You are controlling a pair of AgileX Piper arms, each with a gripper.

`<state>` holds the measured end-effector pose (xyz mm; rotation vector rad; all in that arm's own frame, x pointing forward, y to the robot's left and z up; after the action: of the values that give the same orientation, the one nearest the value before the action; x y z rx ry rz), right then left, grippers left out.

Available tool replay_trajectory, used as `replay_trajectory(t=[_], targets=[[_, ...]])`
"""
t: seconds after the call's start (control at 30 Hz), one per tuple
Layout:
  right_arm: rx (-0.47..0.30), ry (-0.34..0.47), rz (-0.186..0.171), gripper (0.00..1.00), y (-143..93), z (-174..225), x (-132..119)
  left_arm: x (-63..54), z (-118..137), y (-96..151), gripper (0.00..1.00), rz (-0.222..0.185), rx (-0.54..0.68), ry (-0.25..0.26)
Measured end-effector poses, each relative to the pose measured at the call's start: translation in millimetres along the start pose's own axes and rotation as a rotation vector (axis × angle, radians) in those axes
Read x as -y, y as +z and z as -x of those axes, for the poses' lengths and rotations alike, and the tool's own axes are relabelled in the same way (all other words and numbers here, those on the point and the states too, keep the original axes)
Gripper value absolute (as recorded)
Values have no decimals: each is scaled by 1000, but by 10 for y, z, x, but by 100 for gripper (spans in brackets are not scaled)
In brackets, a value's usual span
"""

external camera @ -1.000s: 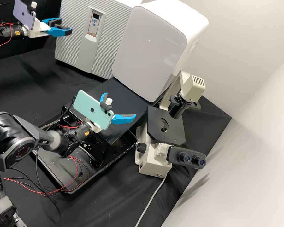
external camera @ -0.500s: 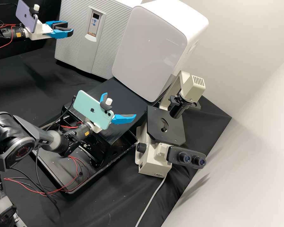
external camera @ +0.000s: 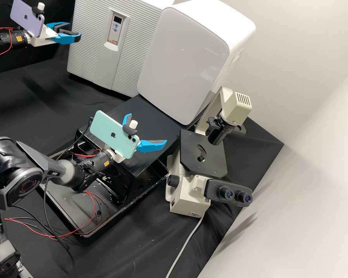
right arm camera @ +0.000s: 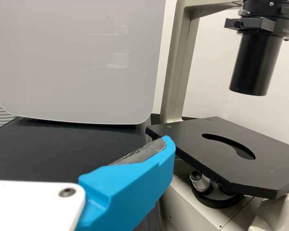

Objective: Open the incubator door

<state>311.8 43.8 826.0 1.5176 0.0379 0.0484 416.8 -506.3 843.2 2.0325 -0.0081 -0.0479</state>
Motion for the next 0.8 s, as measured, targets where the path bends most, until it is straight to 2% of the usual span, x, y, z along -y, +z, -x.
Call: replay_trajectory(t=[0.2,0.33,0.6,0.8], targets=[[0,0,0,100,0,0,0,-41,10,-73,100,14,-42,17],[0,0,0,100,0,0,0,-70,-5,-94,100,11,-49,11],[0,0,0,100,0,0,0,-167,-205,8,100,-25,37,10],[0,0,0,100,0,0,0,-181,-390,61,100,-9,92,14]])
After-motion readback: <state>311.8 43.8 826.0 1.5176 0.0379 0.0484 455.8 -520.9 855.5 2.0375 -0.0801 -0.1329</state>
